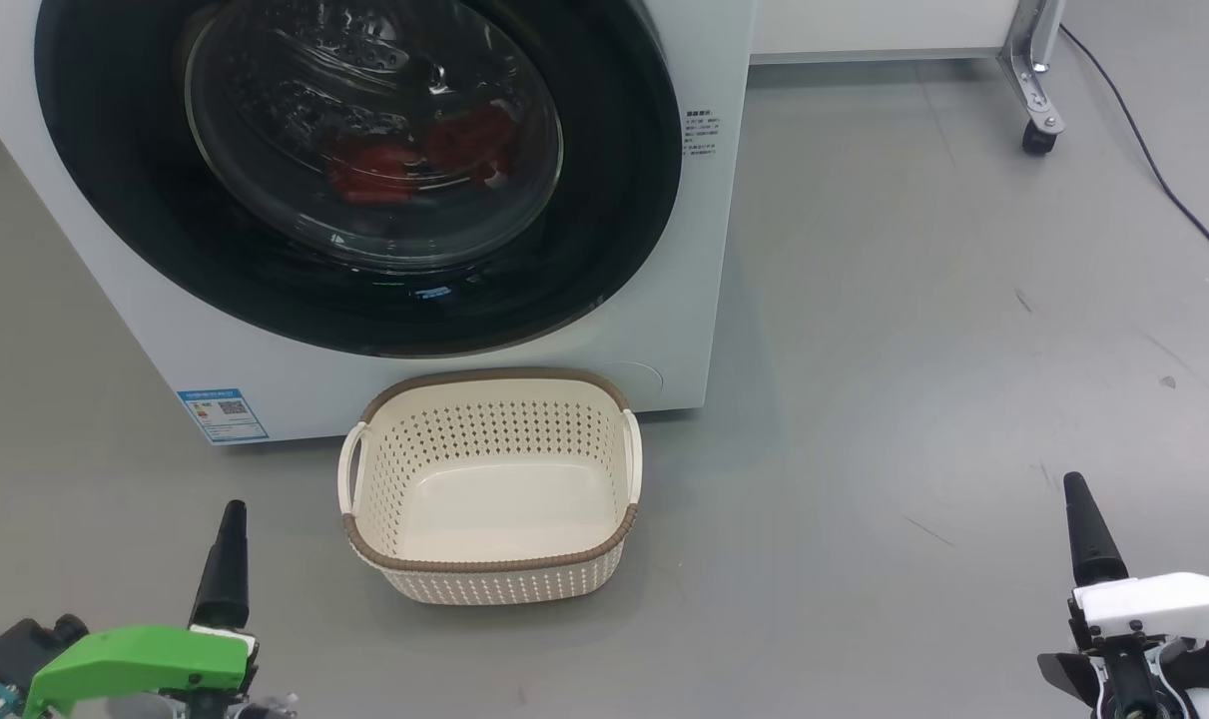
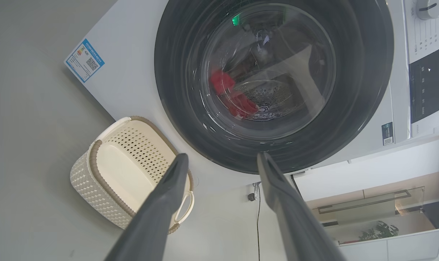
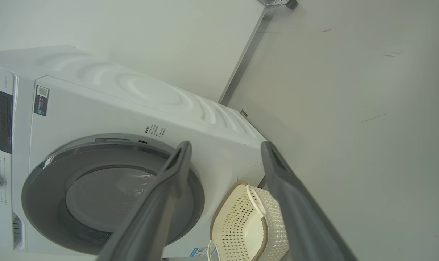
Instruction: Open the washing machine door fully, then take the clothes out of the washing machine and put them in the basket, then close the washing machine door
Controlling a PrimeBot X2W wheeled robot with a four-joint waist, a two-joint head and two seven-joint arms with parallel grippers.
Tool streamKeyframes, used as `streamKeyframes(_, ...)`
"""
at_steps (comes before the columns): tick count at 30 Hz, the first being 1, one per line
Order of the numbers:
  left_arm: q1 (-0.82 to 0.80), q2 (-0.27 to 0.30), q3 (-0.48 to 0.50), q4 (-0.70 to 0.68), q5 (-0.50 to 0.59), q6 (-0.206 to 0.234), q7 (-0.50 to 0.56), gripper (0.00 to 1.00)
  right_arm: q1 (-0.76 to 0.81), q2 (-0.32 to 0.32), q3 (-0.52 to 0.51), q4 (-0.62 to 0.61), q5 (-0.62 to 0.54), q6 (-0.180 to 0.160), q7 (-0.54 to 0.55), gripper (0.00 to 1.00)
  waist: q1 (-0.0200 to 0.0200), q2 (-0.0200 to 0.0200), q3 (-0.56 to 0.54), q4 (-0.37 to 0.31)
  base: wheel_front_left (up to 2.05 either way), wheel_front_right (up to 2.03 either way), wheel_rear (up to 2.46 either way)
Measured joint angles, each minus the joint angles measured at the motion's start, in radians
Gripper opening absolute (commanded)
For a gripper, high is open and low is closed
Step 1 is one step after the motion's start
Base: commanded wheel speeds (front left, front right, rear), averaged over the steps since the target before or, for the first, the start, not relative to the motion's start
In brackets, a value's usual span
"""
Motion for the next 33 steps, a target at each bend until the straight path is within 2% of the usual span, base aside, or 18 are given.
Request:
streamKeyframes(7,-0.019,0.035,-0.032,-0.001,0.142,0.007,-0.026,1.00,-0.011,-0.039,0.041,-0.007,-0.149,-0.011,-0.031,1.00,0.0000,0.0000,0.000,0.002,0.00,0.00,0.00)
streamKeyframes(10,-0.021,0.047,-0.051,-0.001,0.212,0.019,-0.037,1.00,-0.012,-0.050,0.059,-0.009,-0.207,-0.028,-0.043,1.00,0.0000,0.0000,-0.001,0.003,0.00,0.00,0.00)
streamKeyframes(17,-0.029,0.055,-0.069,-0.008,0.336,0.049,-0.059,1.00,-0.018,-0.067,0.103,-0.012,-0.323,-0.052,-0.062,1.00,0.0000,0.0000,-0.002,0.005,0.00,0.00,0.00)
streamKeyframes(21,-0.037,0.062,-0.091,-0.018,0.442,0.071,-0.072,1.00,-0.019,-0.074,0.135,-0.013,-0.408,-0.064,-0.081,1.00,0.0000,0.0000,-0.002,0.005,0.00,0.00,0.00)
streamKeyframes(33,-0.037,0.064,-0.141,-0.027,0.630,0.103,-0.117,1.00,-0.021,-0.085,0.193,-0.012,-0.577,-0.103,-0.122,1.00,0.0000,0.0000,-0.002,0.005,0.00,0.00,0.00)
